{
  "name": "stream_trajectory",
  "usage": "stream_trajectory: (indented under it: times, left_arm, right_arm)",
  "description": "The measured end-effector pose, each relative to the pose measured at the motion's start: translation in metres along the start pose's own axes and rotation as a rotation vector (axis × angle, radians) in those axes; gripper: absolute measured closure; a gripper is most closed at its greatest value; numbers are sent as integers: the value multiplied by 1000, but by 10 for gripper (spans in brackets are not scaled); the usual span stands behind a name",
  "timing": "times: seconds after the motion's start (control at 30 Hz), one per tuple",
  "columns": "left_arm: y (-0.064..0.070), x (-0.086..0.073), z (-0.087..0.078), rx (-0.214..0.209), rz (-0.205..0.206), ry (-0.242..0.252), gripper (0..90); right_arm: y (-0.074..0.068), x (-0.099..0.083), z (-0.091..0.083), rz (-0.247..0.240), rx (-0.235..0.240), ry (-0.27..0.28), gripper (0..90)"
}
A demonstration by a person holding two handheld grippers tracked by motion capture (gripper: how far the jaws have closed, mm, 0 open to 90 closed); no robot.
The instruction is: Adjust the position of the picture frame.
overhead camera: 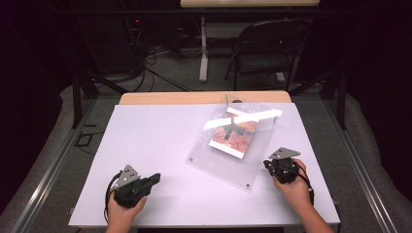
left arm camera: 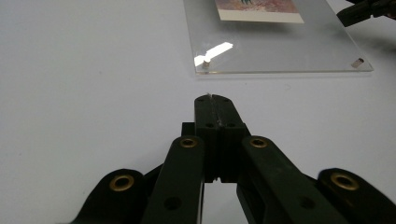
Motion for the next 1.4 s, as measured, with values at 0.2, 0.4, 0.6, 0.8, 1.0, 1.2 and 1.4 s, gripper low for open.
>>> stream_trajectory:
  times: [0.2, 0.4, 0.6, 0.8, 1.0, 1.2, 1.4]
  left_arm:
    - [-1, -1, 0, -4, -6, -4, 900]
    - [-2, -1, -1, -2, -11, -5, 890]
    - [-3, -1, 1, 8, -31, 7, 704]
    - [-6, -2, 3, 17, -47, 21, 506]
    - [-7, -2, 3, 19, -45, 25, 444]
    - [-6, -2, 3, 20, -32, 12, 425]
    - [-6, -3, 3, 19, -32, 5, 419]
  right_arm:
    - [0, 1, 5, -2, -7, -12, 900]
    - [-4, 0, 10, -23, -13, -48, 900]
    - [-5, -1, 9, -18, -3, -55, 900]
    - [-11, 0, 9, -32, 11, -58, 900]
    - [-25, 3, 13, -64, 43, -65, 900]
    - [-51, 11, 21, -117, 97, -76, 900]
    - [-69, 18, 29, -145, 141, -78, 900]
Point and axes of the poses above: each handheld gripper's, and its own axes: z roughly forward along the jaws, x roughly out of its top, y roughly to its right, the point moved 4 cm from there along z, roughly forward along the jaws, and after that the axes turned 11 degrees about z, right-handed, at the moved point
